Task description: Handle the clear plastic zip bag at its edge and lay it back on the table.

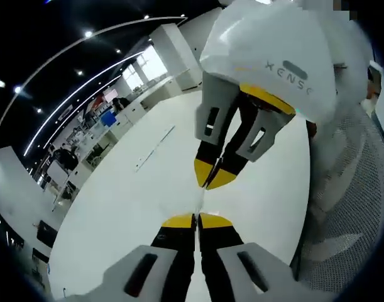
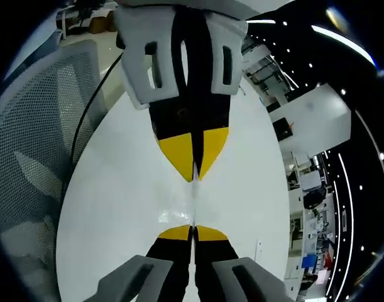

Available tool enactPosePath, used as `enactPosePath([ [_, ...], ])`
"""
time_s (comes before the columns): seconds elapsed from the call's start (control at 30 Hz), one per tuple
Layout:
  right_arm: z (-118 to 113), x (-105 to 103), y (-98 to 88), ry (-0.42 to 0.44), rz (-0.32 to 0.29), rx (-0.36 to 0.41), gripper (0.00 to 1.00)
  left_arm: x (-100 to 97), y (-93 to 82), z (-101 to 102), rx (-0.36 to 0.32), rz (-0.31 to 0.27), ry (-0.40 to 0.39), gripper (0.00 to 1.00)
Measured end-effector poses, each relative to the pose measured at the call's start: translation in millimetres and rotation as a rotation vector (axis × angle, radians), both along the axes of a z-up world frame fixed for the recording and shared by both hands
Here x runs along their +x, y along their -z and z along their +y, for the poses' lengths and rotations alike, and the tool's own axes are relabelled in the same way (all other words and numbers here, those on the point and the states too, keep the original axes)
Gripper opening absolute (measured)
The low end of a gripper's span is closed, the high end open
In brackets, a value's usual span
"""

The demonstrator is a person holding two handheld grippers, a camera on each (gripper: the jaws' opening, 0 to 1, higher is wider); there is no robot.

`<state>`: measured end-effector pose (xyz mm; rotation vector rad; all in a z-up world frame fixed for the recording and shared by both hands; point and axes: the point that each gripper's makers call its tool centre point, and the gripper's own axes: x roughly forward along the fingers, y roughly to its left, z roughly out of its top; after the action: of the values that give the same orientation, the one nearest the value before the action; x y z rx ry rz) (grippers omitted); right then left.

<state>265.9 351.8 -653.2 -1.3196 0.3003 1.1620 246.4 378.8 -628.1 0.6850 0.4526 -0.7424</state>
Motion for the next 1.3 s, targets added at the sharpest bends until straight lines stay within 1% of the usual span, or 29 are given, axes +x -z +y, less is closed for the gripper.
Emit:
enactPosePath([
  [0.1,-1.6,-4.4,-0.8,-0.002,-0.003,0.013,0.01,-4.8,4.0,1.0,0.006,0.016,0.008,0.00],
  [0.2,1.4,-12.9,-3.8,-0.017,0.004,0.053,0.10,-6.5,8.2,3.0,0.003,0.029,0.009,0.00],
  [0.33,7.4,-22.5,-5.9,-0.050,0.005,0.089,0.15,-9.2,13.8,5.2,0.009,0.045,0.014,0.00],
  [0.43,15.9,-32.7,-8.2,-0.068,0.035,0.126,0.14,-12.6,17.9,5.3,0.020,0.053,0.027,0.00],
  [0.63,25.7,-45.1,-0.9,-0.108,0.042,0.105,0.10,-20.1,24.1,1.4,0.057,0.055,0.068,0.00],
  [0.73,28.3,-49.3,0.4,-0.119,0.052,0.103,0.08,-21.9,25.4,0.5,0.061,0.058,0.076,0.00],
  [0.8,30.6,-52.5,3.4,-0.134,0.056,0.096,0.05,-25.2,25.0,-0.1,0.068,0.058,0.086,0.00],
  [0.9,32.4,-53.8,6.4,-0.144,0.057,0.083,0.01,-26.5,26.5,-1.6,0.070,0.061,0.098,0.00],
  [1.0,33.0,-54.8,7.6,-0.129,0.086,0.085,0.01,-27.8,28.8,-1.0,0.078,0.066,0.098,0.00],
  [1.1,33.2,-56.7,9.3,-0.129,0.097,0.085,0.00,-29.1,31.5,-0.1,0.076,0.075,0.094,0.00],
  [1.3,32.5,-58.1,10.7,-0.125,0.096,0.092,0.00,-29.4,34.1,-0.6,0.078,0.081,0.093,0.00],
])
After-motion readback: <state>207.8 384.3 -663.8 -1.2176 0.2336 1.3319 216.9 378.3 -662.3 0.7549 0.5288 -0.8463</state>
